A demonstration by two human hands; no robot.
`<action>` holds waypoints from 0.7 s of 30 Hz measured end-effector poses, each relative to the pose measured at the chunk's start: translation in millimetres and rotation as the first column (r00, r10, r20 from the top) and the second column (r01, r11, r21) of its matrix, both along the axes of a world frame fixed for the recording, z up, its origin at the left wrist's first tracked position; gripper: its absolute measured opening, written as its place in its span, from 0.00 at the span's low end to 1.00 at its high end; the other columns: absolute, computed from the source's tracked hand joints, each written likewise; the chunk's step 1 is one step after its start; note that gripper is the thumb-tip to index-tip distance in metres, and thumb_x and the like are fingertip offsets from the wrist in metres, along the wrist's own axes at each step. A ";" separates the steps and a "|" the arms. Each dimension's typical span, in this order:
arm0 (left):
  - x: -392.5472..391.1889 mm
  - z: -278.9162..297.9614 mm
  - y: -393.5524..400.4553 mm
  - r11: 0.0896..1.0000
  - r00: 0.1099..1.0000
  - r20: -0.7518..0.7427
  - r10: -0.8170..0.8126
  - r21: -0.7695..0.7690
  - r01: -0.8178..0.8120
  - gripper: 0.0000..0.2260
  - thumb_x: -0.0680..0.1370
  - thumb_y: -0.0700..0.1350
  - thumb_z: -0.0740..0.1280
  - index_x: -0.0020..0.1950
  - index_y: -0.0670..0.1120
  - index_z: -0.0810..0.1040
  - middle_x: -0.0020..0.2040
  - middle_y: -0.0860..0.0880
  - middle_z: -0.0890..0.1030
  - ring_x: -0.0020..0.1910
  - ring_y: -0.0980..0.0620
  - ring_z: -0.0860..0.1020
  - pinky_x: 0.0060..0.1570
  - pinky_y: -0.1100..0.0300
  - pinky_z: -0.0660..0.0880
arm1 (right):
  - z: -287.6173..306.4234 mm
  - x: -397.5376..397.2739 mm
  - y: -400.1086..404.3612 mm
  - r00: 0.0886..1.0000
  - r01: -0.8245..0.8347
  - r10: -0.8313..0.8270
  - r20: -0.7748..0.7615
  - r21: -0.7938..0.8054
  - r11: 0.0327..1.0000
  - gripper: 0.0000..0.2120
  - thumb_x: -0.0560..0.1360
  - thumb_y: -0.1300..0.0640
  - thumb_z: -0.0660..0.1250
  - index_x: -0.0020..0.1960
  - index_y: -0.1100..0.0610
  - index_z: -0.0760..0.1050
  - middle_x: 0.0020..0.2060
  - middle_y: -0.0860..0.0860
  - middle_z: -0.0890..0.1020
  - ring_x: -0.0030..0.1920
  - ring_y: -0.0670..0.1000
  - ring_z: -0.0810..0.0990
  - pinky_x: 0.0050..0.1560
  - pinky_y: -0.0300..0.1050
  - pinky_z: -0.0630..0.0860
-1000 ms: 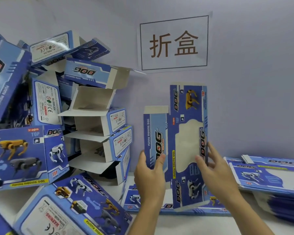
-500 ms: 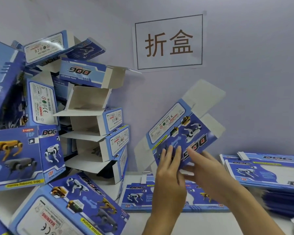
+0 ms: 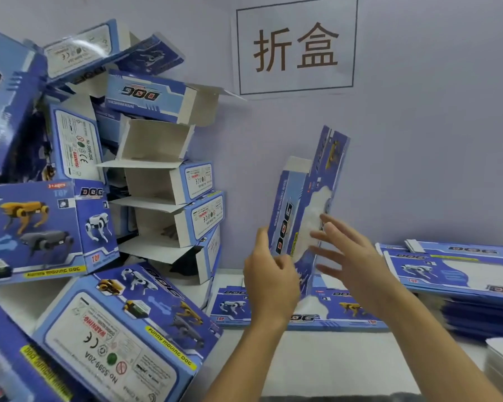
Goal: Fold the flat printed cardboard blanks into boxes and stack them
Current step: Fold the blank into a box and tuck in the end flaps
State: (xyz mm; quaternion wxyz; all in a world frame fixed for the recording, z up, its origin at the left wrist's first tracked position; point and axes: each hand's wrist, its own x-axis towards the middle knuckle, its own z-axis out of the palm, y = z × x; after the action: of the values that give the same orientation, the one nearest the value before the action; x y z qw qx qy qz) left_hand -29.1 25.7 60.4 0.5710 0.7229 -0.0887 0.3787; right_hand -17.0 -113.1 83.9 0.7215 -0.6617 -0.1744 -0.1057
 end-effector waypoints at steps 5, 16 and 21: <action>0.8 0.9 9.6 0.976 0.995 -0.017 -0.094 -0.199 0.089 0.18 0.78 0.32 0.62 0.63 0.49 0.77 0.52 0.49 0.83 0.41 0.58 0.81 0.34 0.70 0.76 | -19.8 14.7 -17.6 0.974 0.226 -0.226 -0.025 0.025 0.974 0.32 0.76 0.42 0.65 0.77 0.46 0.61 0.64 0.46 0.74 0.62 0.50 0.75 0.53 0.47 0.70; 5.5 13.3 23.4 0.978 0.994 -0.053 -0.100 -0.189 0.088 0.13 0.80 0.35 0.63 0.51 0.54 0.77 0.48 0.55 0.82 0.49 0.58 0.82 0.34 0.66 0.80 | -25.3 23.1 -22.6 0.938 0.325 -0.338 0.075 0.146 0.935 0.05 0.80 0.49 0.64 0.55 0.45 0.76 0.45 0.44 0.85 0.43 0.42 0.84 0.35 0.35 0.78; 11.5 44.0 14.3 0.997 0.989 -0.134 0.063 -0.027 -0.067 0.11 0.77 0.38 0.66 0.56 0.49 0.70 0.54 0.51 0.79 0.52 0.48 0.80 0.47 0.48 0.82 | -17.9 21.0 -22.7 0.922 0.336 -0.365 0.132 0.198 0.921 0.03 0.82 0.53 0.62 0.52 0.50 0.74 0.40 0.45 0.86 0.39 0.43 0.85 0.31 0.38 0.80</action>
State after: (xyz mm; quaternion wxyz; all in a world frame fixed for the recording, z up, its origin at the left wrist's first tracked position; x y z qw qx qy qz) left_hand -17.6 40.1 104.4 0.5741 0.7401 -0.0209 0.3497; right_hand 4.0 -135.8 65.9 0.7278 -0.6066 -0.1025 -0.3029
